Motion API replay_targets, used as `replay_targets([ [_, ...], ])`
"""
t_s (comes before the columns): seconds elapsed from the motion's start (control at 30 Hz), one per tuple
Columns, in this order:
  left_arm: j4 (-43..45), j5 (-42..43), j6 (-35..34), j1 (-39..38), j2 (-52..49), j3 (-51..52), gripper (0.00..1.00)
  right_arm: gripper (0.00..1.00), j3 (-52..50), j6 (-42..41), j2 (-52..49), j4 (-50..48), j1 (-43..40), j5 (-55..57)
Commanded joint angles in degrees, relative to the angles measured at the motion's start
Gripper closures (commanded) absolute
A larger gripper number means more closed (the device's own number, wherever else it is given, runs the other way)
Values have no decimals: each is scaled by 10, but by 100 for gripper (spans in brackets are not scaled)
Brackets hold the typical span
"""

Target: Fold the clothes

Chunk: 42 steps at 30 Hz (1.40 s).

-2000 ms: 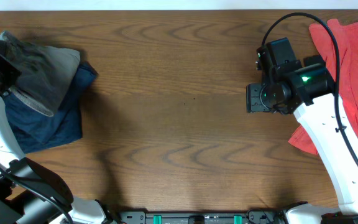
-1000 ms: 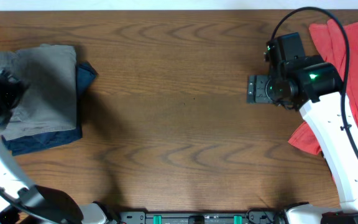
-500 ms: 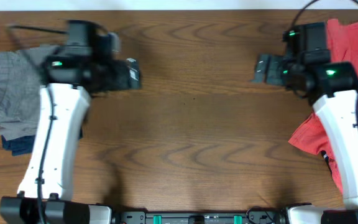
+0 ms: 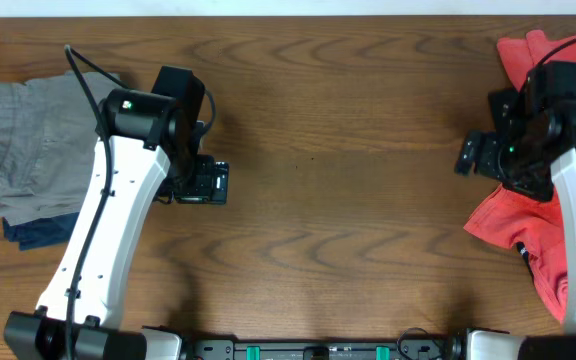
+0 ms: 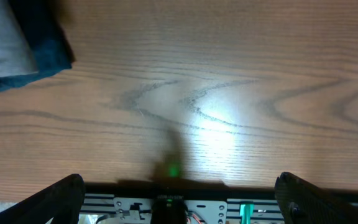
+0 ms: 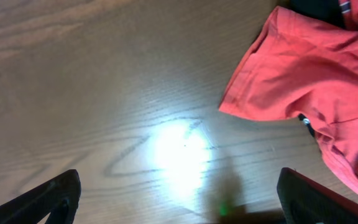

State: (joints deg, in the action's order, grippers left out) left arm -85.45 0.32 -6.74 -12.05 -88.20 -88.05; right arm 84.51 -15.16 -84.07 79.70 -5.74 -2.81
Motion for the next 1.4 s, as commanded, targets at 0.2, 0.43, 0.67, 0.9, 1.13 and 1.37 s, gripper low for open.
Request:
replay_targets([
  [0.2, 126, -14, -15, 1, 228, 118, 2, 4, -161, 13, 289, -111, -2, 14],
  [0.43, 319, -14, -14, 1, 497, 287, 2, 1, -342, 13, 574, -251, -2, 35],
  [0.67, 323, -14, -14, 1, 604, 307, 2, 1, -386, 5, 682, -228, -2, 23],
  [0.9, 315, -14, -14, 1, 614, 307, 2, 1, -386, 6, 684, -181, -2, 24],
  [1.13, 315, -14, -14, 1, 614, 307, 2, 1, -386, 4, 684, -120, -2, 24],
  [1.37, 315, -14, -14, 1, 614, 307, 2, 1, -386, 4, 684, -120, -2, 24],
])
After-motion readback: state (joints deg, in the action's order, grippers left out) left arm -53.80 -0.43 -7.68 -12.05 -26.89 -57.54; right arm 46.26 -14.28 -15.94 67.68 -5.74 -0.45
